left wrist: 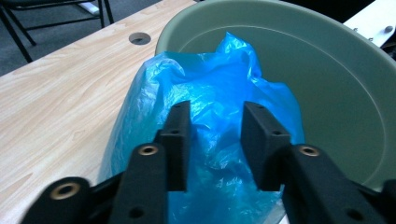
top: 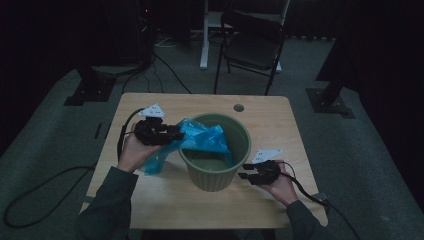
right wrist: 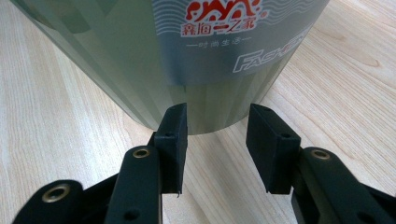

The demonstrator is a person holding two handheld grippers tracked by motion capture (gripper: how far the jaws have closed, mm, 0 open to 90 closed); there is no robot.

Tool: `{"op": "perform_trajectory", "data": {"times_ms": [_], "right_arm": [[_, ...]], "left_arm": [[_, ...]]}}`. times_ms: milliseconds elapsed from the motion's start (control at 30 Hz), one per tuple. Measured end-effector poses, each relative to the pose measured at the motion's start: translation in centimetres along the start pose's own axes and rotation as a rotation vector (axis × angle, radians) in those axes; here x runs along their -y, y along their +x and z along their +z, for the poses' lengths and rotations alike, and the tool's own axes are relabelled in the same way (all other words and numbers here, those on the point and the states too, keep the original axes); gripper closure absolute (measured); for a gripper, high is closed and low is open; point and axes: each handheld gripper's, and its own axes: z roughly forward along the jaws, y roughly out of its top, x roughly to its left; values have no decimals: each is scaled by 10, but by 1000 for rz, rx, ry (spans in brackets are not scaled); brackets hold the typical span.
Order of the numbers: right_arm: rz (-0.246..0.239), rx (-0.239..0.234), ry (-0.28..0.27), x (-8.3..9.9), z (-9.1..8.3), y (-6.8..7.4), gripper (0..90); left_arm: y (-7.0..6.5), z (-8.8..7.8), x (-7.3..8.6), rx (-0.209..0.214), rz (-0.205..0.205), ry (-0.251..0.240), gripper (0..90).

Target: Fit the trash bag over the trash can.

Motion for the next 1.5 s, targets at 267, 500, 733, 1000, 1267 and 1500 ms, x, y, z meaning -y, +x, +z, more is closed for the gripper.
{"op": "perform_trajectory", "data": {"times_ms": [267, 500, 733, 1000, 1267, 1500], "right_arm": [[11, 6, -3, 2, -2, -2, 581], [16, 13, -10, 2, -6, -3, 581], [20, 19, -13, 3, -9, -4, 581], [19, 63, -30, 1, -24, -6, 580], [27, 55, -103, -10, -59, -6, 700], [-19, 62, -137, -30, -84, 7, 735]], "left_arm": [[-18, 1, -2, 0, 59, -15, 868], [-40, 9, -7, 45, 106, -4, 872], [-69, 25, -11, 101, 168, 40, 844], [-77, 28, -8, 113, 194, 53, 827], [-77, 27, -3, 126, 187, 37, 834], [-77, 26, -3, 125, 190, 34, 836]]}}
